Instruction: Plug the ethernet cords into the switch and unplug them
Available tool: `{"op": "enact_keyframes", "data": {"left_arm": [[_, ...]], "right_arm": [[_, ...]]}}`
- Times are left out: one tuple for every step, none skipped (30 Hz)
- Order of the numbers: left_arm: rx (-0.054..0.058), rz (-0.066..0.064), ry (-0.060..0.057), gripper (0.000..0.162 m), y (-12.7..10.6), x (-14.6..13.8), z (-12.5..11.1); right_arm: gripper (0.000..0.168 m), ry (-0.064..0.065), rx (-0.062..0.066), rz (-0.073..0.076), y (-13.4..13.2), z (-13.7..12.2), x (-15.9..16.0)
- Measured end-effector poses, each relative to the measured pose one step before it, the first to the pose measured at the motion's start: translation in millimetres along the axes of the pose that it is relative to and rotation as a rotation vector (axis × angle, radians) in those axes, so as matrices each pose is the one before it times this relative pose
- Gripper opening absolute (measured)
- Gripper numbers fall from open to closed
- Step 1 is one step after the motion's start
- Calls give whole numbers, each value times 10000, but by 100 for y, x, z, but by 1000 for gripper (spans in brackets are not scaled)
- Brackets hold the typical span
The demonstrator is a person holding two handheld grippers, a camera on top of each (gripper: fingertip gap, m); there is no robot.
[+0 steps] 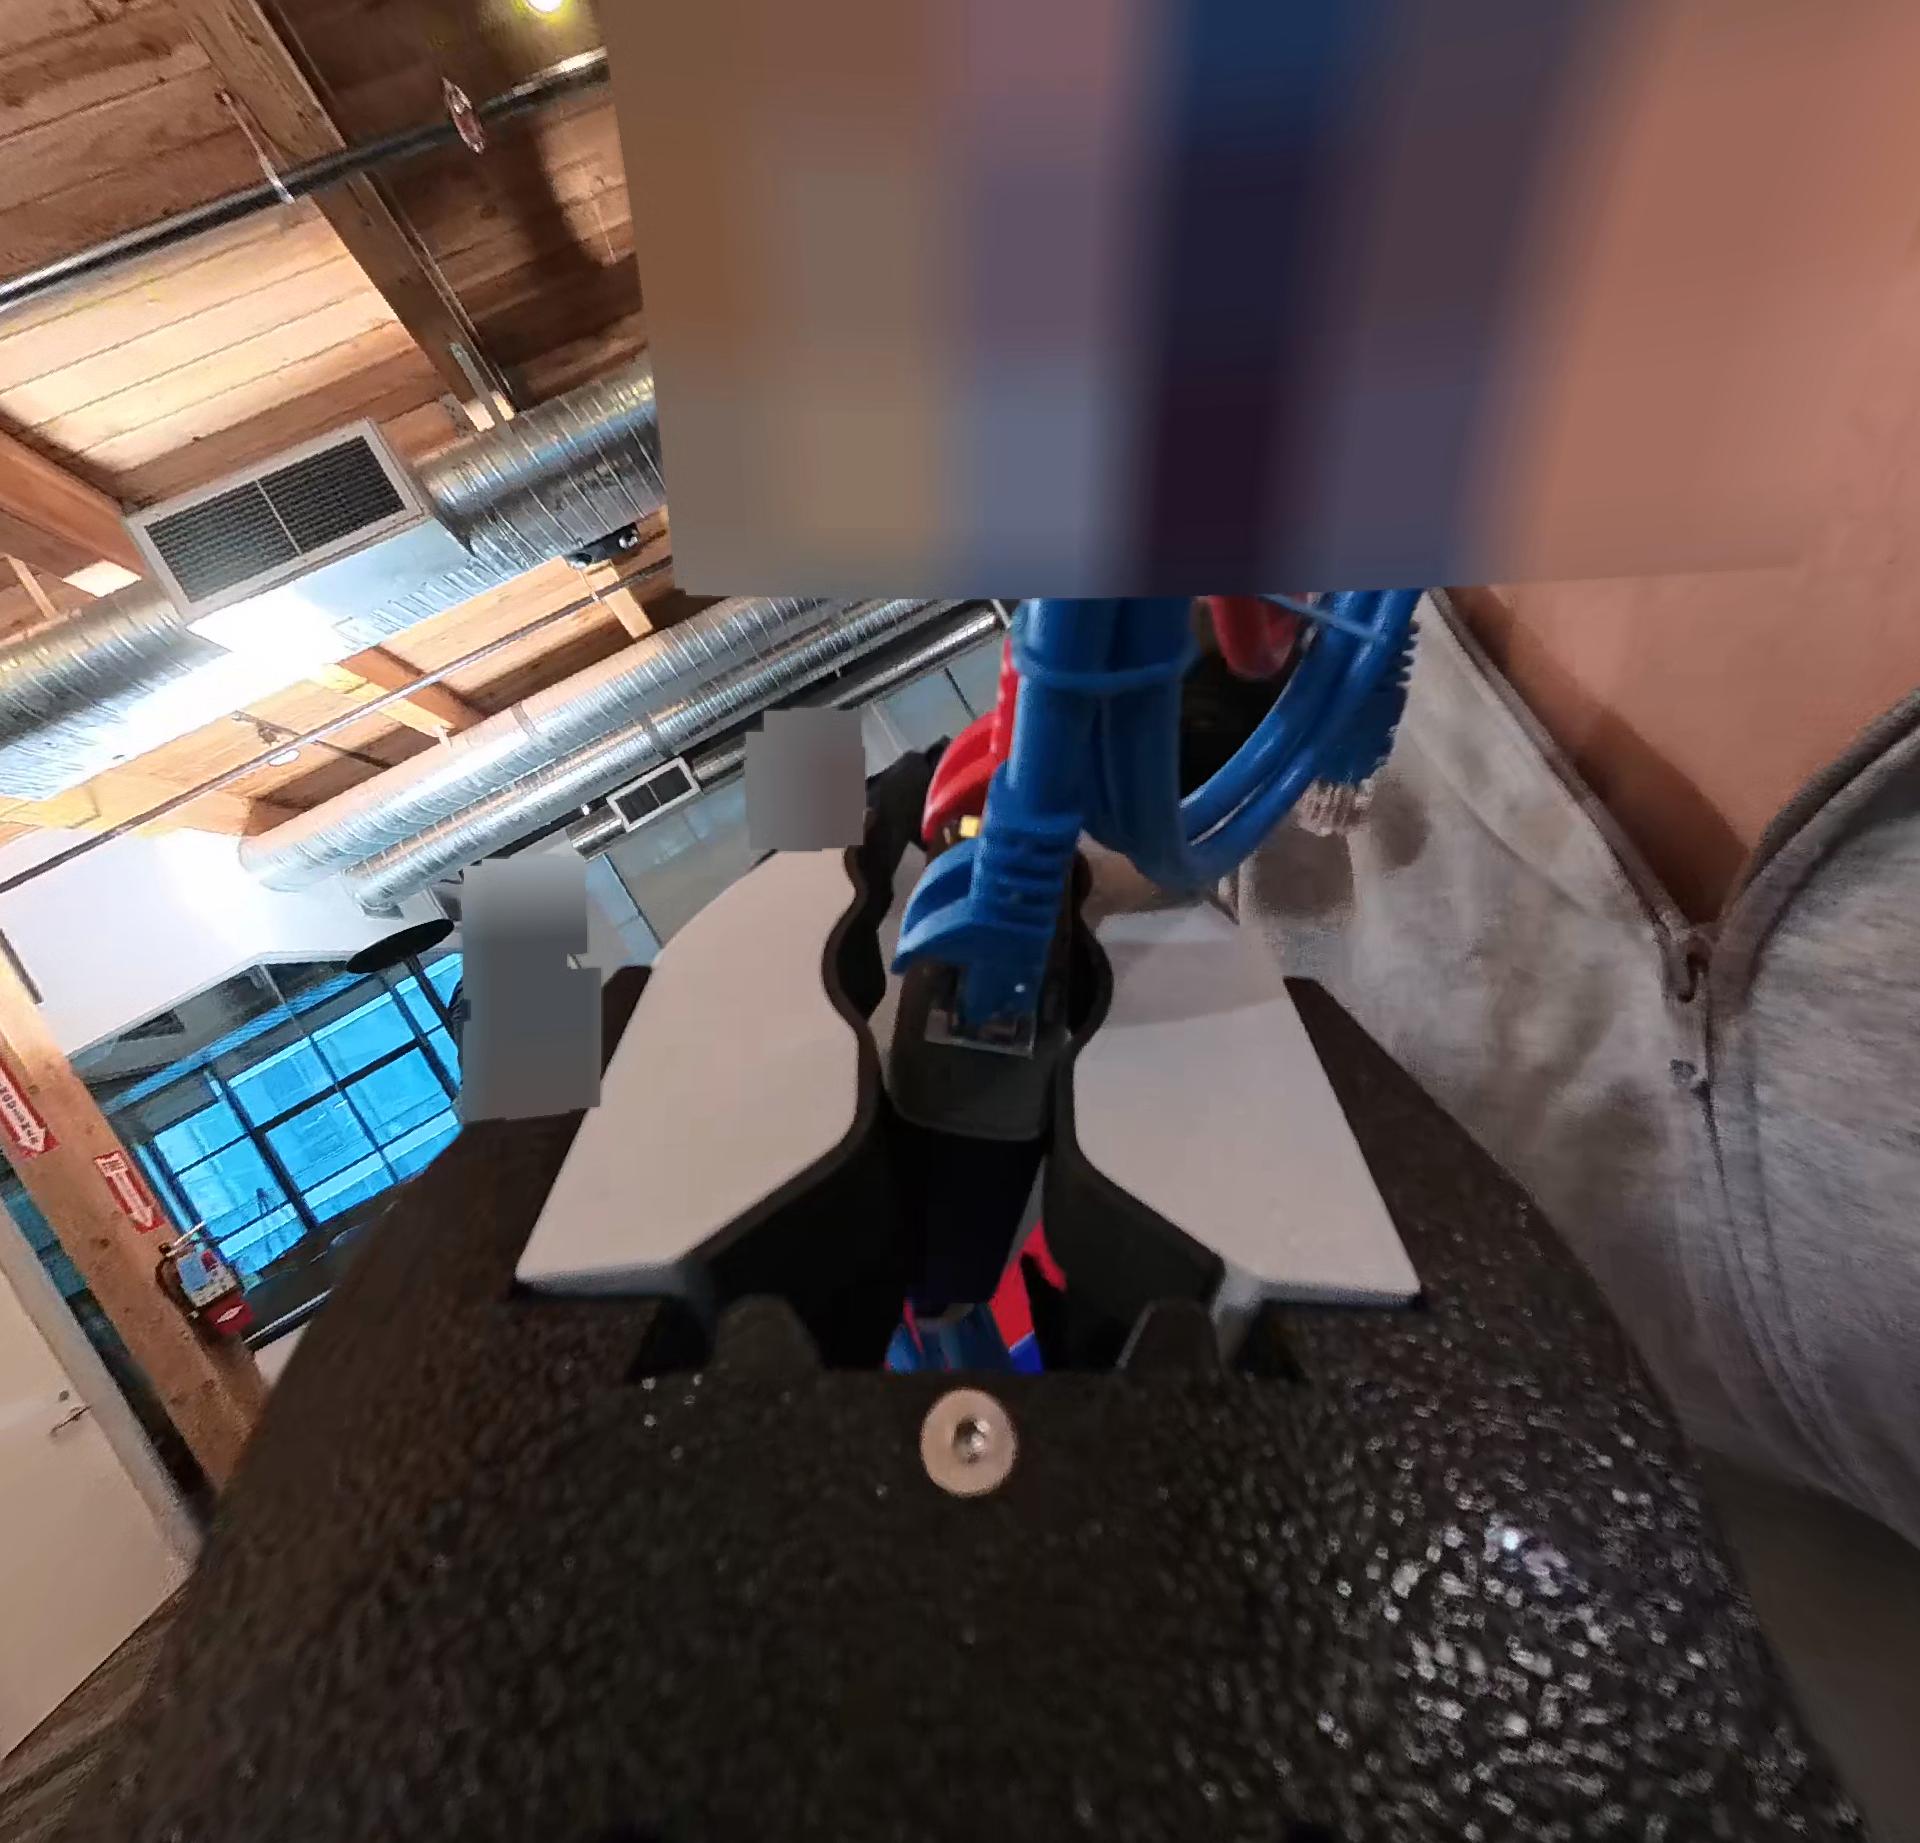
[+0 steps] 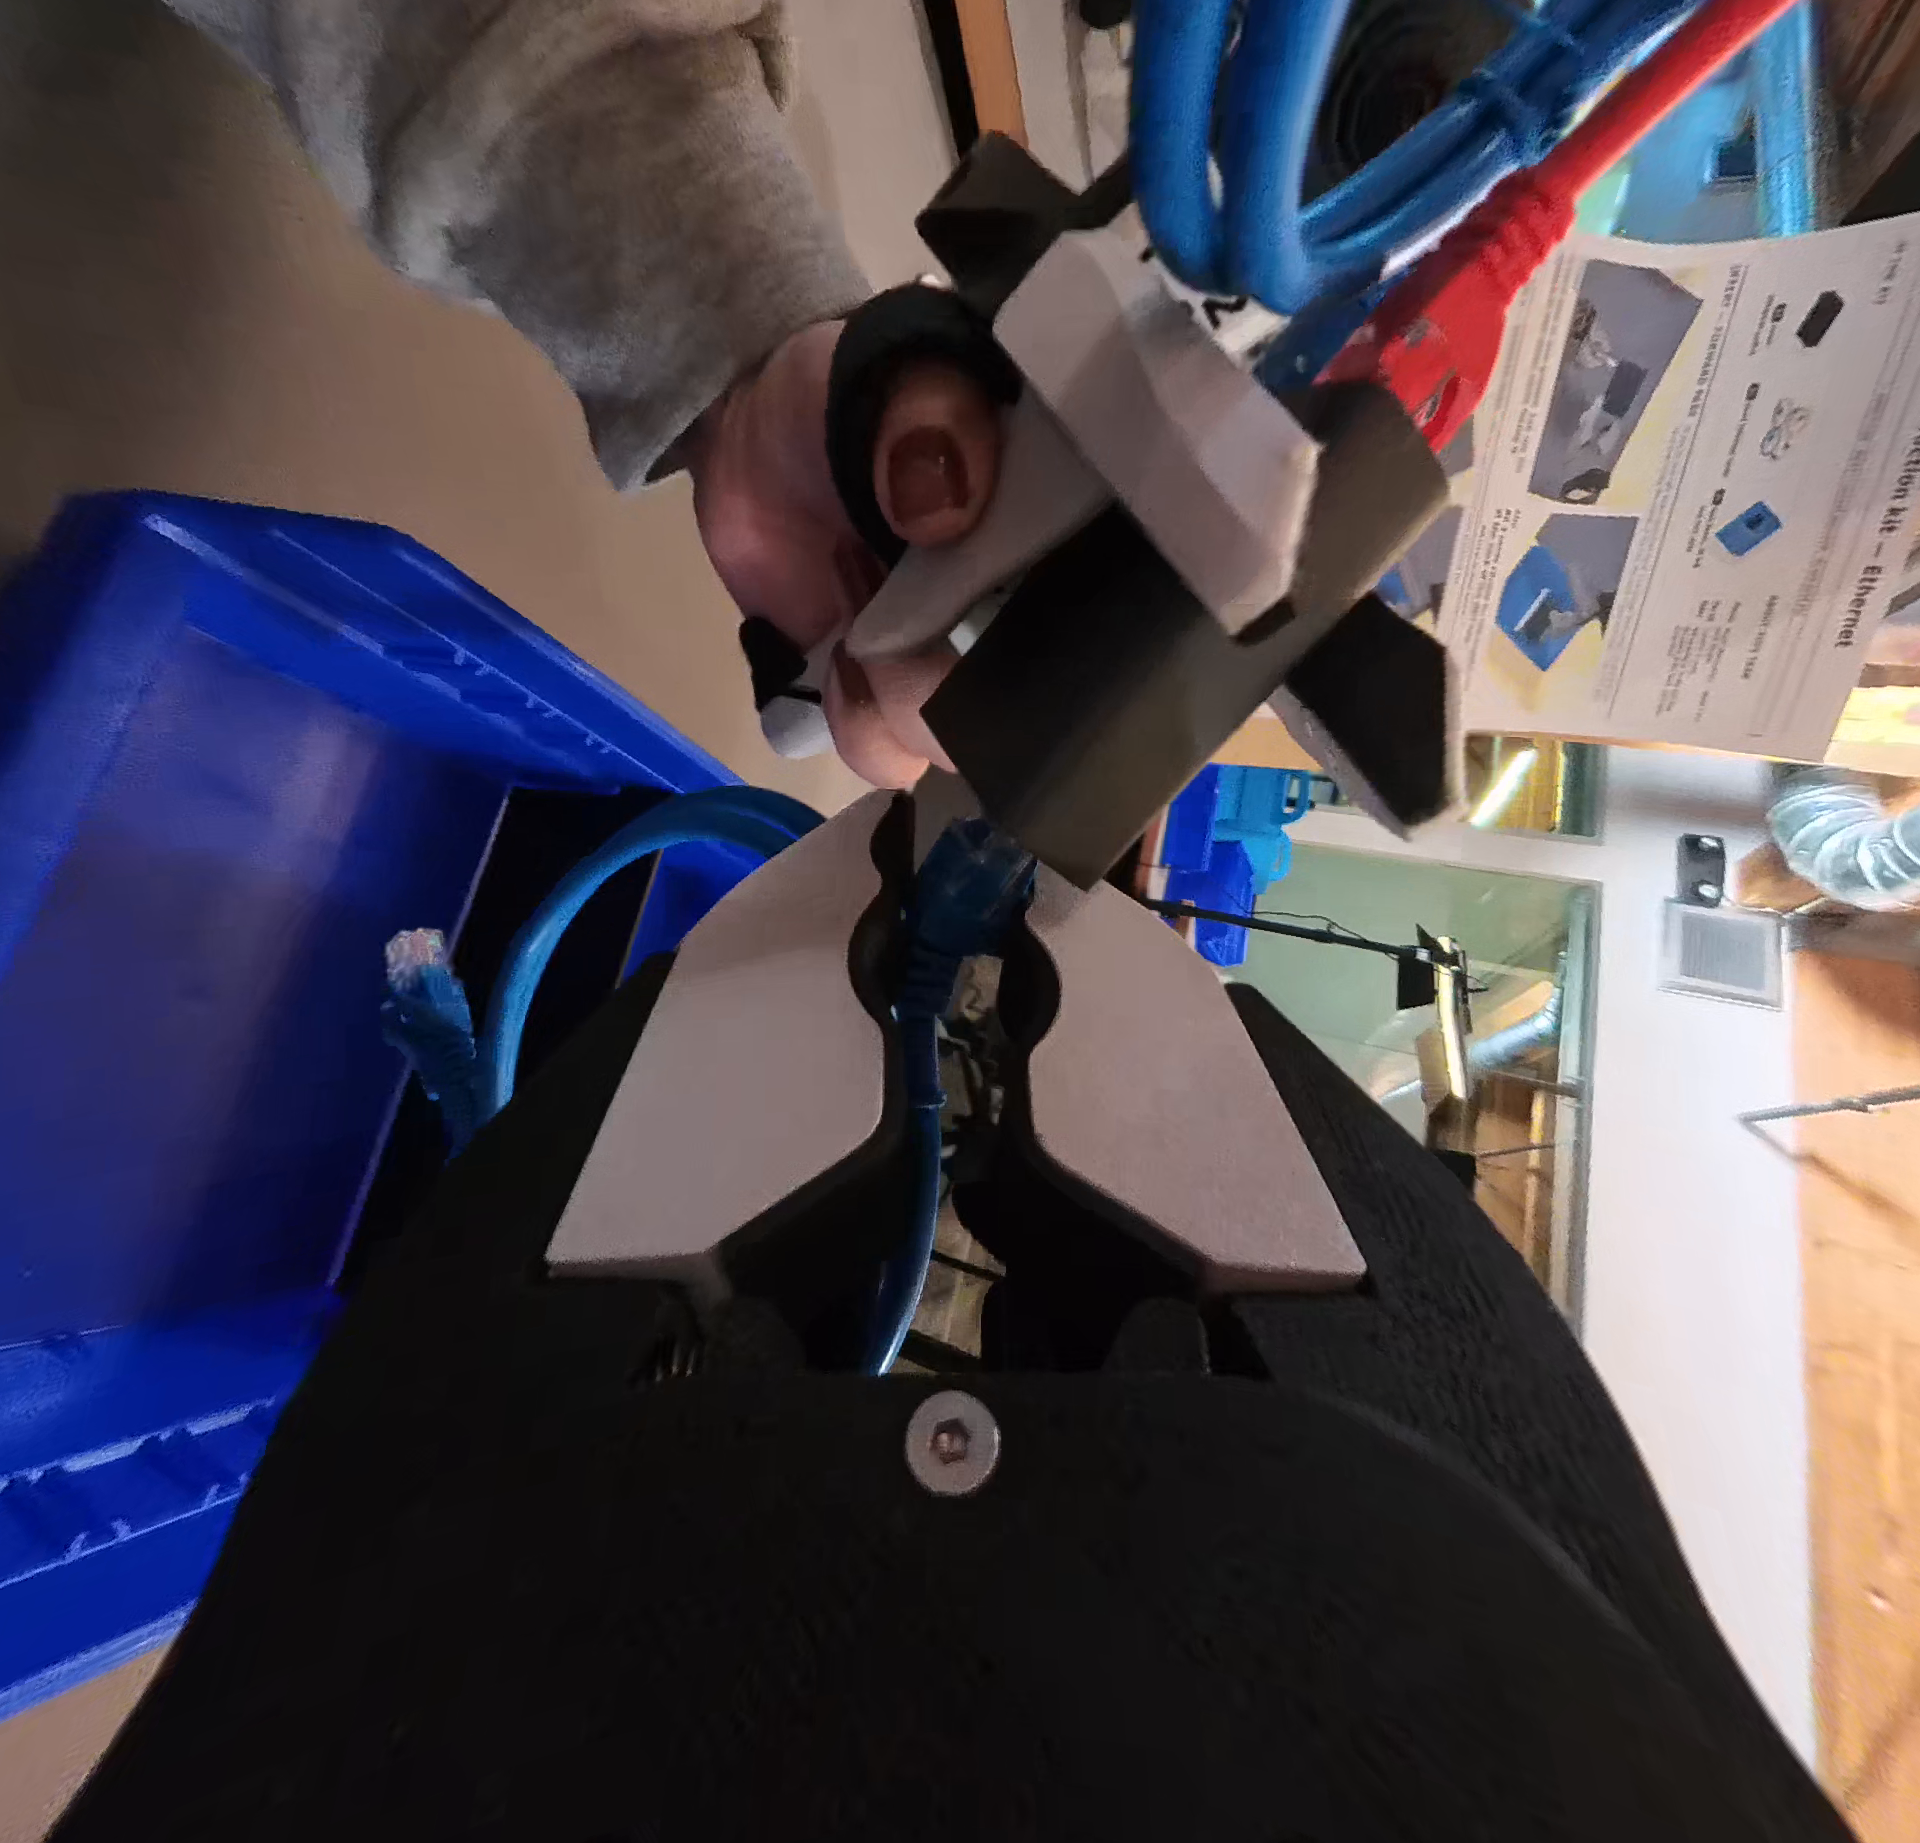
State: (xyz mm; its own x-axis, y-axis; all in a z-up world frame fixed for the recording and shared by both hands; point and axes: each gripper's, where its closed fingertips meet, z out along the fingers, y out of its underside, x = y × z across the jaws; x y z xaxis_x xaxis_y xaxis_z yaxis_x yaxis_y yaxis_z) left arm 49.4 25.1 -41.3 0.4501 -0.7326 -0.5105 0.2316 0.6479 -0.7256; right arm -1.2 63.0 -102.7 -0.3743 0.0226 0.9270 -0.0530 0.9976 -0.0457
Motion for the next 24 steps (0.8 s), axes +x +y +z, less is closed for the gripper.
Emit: {"op": "enact_keyframes", "data": {"left_arm": [[-151,90,-54,30,158,21,27],[-115,13,29,29,137,119,23],[-171,30,-39,29,240,44,64],[-355,181,-87,30,440,12,89],[-435,278,-80,30,507,42,116],[-648,466,-197,30,758,-11,138],[-782,644,-222,30,929,73,190],[-701,640,-220,31,811,105,160],[-462,462,-272,31,480,-19,103],[-300,204,-182,32,314,-42,35],[-109,-23,-154,33,126,-131,-19],[106,-122,-166,31,-56,-262,-110],[-27,-46,-83,35,192,-210,-137],[-197,49,-158,37,444,-289,-108],[35,-51,-127,39,82,-232,-125],[158,-146,23,41,-140,-38,-87],[99,-55,18,44,-107,0,-19],[100,69,-63,46,-142,-26,-5],[100,115,-136,48,-184,-131,-11],[67,82,-78,50,-170,-96,-32],[4,59,-91,54,-90,-125,-42],[-47,87,-72,55,-4,-111,-80],[-113,120,-38,55,97,-63,-93],[-223,149,-41,53,265,-44,-93]], "right_arm": [[14,-122,56,140,-7,-84,-45],[15,-272,171,325,-133,-111,-170],[14,-268,165,316,-53,-139,-147],[14,-144,24,149,144,-111,-82],[13,-125,-16,228,179,-120,-68],[13,-84,-80,230,331,-172,30],[12,-100,-132,225,398,-197,-9],[11,23,-130,138,301,-183,51],[11,248,-111,-30,168,-171,231],[10,256,-129,-28,97,-153,215],[10,229,-104,71,19,-153,252],[10,215,14,123,-77,-140,267],[9,114,7,216,-16,-90,163],[9,-24,-10,259,46,-24,-14],[9,-11,65,267,33,28,-33],[10,-158,33,324,97,85,-249],[10,-247,116,371,-13,78,-358],[9,-183,127,358,1,66,-241],[10,-128,124,281,28,31,-161],[10,-132,83,242,101,13,-162],[9,-99,44,269,151,17,-113],[9,-29,31,228,179,21,-35],[10,2,2,139,221,23,-40],[10,71,-43,107,258,47,3]]}}
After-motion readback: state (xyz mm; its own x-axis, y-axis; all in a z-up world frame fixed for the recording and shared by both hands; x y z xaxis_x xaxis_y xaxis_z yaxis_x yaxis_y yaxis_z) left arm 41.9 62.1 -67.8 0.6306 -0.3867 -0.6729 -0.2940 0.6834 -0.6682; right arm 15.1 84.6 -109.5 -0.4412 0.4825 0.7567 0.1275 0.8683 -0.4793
